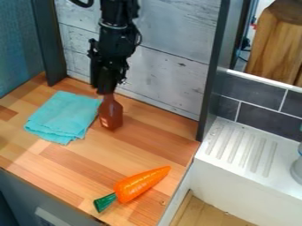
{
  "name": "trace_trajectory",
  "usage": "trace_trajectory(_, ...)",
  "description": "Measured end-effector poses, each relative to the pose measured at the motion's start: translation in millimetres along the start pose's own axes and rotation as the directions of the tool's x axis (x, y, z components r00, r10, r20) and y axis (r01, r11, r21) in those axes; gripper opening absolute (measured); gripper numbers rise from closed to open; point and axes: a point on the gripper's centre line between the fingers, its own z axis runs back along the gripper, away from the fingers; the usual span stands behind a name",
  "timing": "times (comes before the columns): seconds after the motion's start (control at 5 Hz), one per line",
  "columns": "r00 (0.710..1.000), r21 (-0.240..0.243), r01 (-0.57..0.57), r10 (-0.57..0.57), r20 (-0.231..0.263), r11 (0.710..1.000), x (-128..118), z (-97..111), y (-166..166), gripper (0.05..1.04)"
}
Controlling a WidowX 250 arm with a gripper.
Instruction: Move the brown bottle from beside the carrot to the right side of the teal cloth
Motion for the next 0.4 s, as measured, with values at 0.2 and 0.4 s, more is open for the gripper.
trace_trajectory(0.2, 1.0, 0.006, -0.017, 0.017, -0.016, 1.0, 4.0, -1.5, 3.5, 0.329)
trace_trajectory(0.4, 0.998, 0.0, -0.043, 0.043, -0.038, 0.999, 3.5, -1.9, 3.9, 0.398)
